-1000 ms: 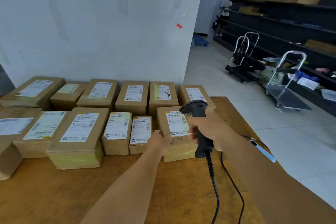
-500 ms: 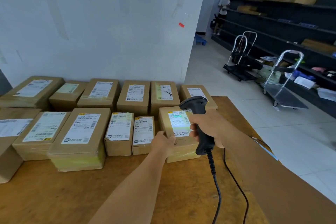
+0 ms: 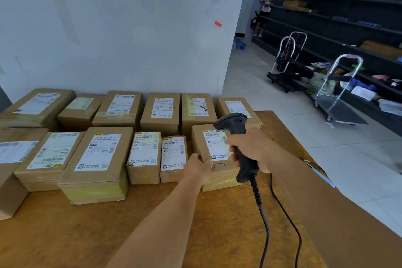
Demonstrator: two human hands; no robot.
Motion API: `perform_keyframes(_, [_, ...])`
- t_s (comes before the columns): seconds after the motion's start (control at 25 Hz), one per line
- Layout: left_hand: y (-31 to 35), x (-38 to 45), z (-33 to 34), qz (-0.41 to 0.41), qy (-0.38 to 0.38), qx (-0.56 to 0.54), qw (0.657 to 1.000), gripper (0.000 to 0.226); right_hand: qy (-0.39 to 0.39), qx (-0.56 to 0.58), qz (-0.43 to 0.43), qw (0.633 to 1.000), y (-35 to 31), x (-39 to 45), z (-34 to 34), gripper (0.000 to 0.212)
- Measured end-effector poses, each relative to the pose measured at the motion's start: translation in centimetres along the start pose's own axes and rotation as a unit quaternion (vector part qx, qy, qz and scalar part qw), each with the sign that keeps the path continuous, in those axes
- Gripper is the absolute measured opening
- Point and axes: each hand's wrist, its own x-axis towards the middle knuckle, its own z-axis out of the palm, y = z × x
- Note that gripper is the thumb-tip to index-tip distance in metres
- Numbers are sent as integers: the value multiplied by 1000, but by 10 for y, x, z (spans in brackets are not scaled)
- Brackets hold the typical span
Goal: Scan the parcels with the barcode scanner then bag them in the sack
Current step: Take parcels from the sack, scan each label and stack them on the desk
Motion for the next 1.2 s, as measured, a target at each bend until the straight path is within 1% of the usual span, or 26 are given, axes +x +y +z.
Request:
perform_keyframes(0.12, [-1,0,0,-3,-4,-8,1000,44,7,1,-9,1000,1,8,0,15])
perform_keyframes(0.24, [-4,4,3,-8,-10,-13,1000,42,65,-24,-20,997,13,25,-3,9])
perform_keyframes(0.32, [-6,8,5,-19,-16,-9,1000,41,107,-41,-23,993,30,41,-5,22])
perform_keyframes(0.36, [-6,10,6,-25,-20,-5,999,41,112,-50,-20,992,40,49,-4,27])
perform_keyframes(0.48, [-4,8,8,-62,-45,-1,997,46,111,-77,-4,991,71,64,1,31])
perform_keyframes(0.52, [-3,6,10,-81,-56,-12,995,49,115,-79,-6,990,78,66,2,32])
perform_keyframes(0.6, [-1,-1,13,-108,-79,-74,988,55,128,-75,-17,989,86,64,-1,32])
perform_keyframes(0.72, [3,-25,17,-112,-77,-181,974,59,139,-50,-38,988,93,50,-16,34])
perform_keyframes(0.8, [6,-47,21,-101,-54,-241,964,56,131,-23,-61,989,97,31,-26,33])
perform_keyframes(0.88, [4,-73,26,-86,-11,-288,954,52,113,-1,-84,990,99,7,-33,33])
perform_keyframes(1.04, [-16,-137,23,-80,104,-355,926,51,32,5,-131,991,102,-52,-32,35])
perform_keyframes(1.12, [-31,-169,12,-79,155,-389,905,51,-1,1,-143,990,103,-79,-19,32])
perform_keyframes(1.2, [-53,-203,-7,-84,207,-399,889,48,-45,-9,-160,986,103,-108,3,27])
